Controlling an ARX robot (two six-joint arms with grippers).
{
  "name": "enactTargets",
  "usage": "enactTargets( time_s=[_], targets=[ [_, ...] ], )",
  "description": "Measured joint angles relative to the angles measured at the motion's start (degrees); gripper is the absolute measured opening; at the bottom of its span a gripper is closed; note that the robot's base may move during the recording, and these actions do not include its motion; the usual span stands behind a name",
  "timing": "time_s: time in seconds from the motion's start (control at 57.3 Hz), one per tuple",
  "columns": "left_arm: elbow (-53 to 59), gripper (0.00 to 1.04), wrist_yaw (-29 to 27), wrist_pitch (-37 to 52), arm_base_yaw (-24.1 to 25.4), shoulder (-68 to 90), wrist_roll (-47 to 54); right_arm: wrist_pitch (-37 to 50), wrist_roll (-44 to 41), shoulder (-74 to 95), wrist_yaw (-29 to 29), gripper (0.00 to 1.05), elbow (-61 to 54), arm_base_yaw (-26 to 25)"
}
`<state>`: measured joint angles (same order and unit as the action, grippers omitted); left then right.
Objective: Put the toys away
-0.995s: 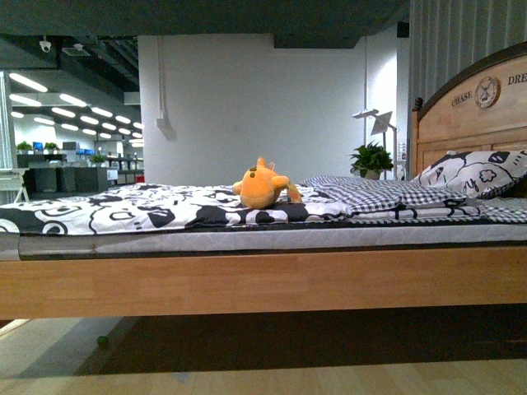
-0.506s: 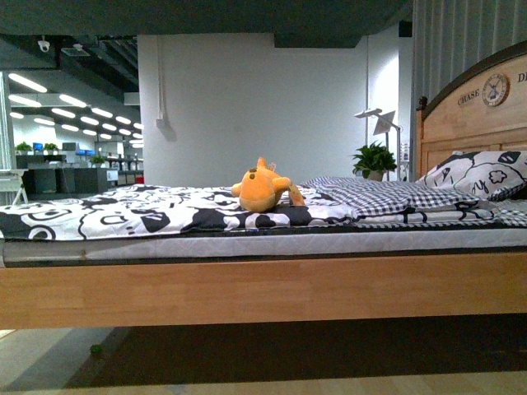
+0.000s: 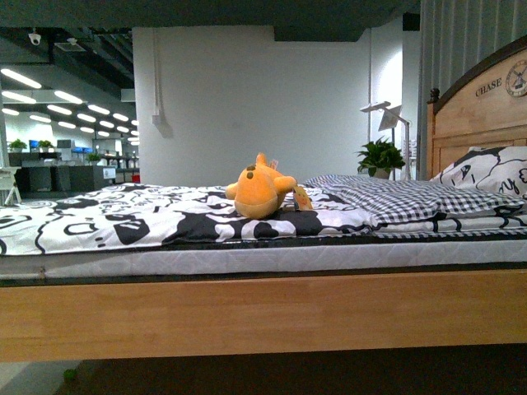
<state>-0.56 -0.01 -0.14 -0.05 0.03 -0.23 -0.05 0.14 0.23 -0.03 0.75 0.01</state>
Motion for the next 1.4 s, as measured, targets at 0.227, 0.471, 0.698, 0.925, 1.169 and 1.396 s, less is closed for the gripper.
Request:
enactTargets(
  time_s=[0.227,0.471,0.698,0.925,1.169,1.396],
  targets=[
    [0.0,0.99,0.0,0.0,0.0,0.0,0.0,0.0,0.0,0.0,-0.02,1.04,0.0,0.0],
    [0.0,0.99,0.02,0.0,-0.02,0.0,0.0,0.0,0.0,-0.02,0.0,1.04,0.0,0.0],
    [0.0,0.99,0.02,0.0,-0.02,0.02,0.0,0.0,0.0,-0.02,0.0,1.04,0.0,0.0],
    [0.0,0.99,0.0,0.0,-0.02,0.0,-0.02,0.0,0.02,-0.02,-0.02,1.04,0.0,0.0],
    [0.0,0.99,0.0,0.0,-0.04,0.02,0.0,0.0,0.02,-0.02,0.0,1.04,0.0,0.0],
    [0.0,0.99,0.0,0.0,-0.02,0.04,0.0,0.0,0.02,0.0,0.0,1.04,0.0,0.0]
  ],
)
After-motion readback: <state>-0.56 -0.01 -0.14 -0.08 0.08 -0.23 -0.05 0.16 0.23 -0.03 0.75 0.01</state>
